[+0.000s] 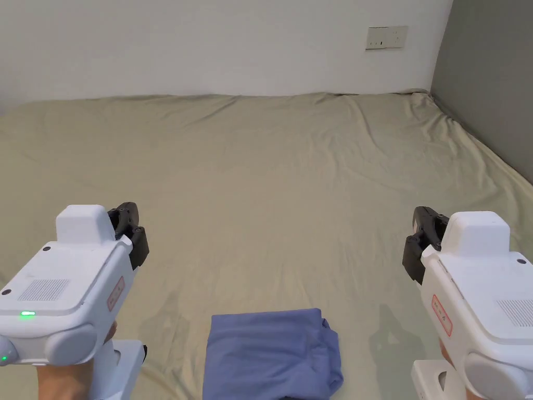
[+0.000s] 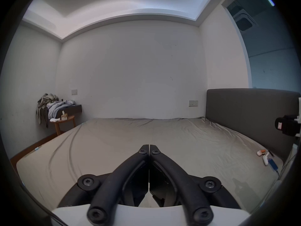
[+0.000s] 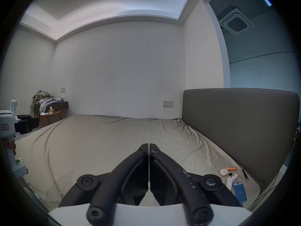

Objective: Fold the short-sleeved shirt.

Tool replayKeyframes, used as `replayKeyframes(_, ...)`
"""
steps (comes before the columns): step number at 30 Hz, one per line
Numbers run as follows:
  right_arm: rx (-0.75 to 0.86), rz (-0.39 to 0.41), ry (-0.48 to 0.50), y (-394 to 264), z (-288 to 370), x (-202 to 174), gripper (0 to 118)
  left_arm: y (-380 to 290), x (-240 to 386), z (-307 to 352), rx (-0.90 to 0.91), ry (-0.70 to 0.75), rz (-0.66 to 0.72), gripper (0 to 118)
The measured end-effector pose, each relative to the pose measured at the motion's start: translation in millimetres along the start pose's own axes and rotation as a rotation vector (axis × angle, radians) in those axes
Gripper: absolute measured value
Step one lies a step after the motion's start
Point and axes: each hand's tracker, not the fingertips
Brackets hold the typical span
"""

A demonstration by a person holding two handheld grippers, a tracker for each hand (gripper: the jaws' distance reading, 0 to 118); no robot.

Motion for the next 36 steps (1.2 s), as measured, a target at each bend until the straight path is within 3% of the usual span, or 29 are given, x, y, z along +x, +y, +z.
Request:
replayKeyframes(7,-0.079,-0.018,0.067,-24,-15,-25,3,-4,-5,0,-0.008,0.017,0.011,0)
replayKeyframes(14,-0.424,0.017,0.208,-120,-55,-84,3,-12,-12,0,-0.028,0.025,0.007,0)
replayKeyframes(19,-0.609,0.052,0.22,-181,-74,-106,3,-23,-16,-3,-0.075,0.016,0.033,0)
replayKeyframes(23,-0.755,0.043,0.208,-219,-86,-107,2,-42,-18,-14,-0.225,-0.034,0.118,0)
replayKeyframes(24,-0.68,0.024,0.209,-216,-82,-105,2,-50,-17,-18,-0.286,-0.056,0.151,0)
replayKeyframes(27,-0.717,0.016,0.214,-207,-88,-104,2,-77,-13,-33,-0.462,-0.135,0.238,1)
replayKeyframes(28,-0.723,0.022,0.219,-205,-86,-103,2,-85,-11,-39,-0.529,-0.166,0.267,5)
replayKeyframes(29,-0.724,0.026,0.223,-204,-86,-103,2,-96,-9,-45,-0.602,-0.206,0.301,18)
replayKeyframes(30,-0.723,0.025,0.225,-205,-85,-102,2,-106,-6,-50,-0.662,-0.239,0.341,39)
replayKeyframes(31,-0.722,0.023,0.228,-206,-85,-101,2,-115,-3,-56,-0.723,-0.277,0.365,74)
replayKeyframes(33,-0.718,0.019,0.233,-205,-84,-101,2,-137,5,-65,-0.823,-0.333,0.417,111)
replayKeyframes(36,-0.716,0.016,0.239,-206,-84,-99,2,-161,15,-77,-0.929,-0.375,0.435,117)
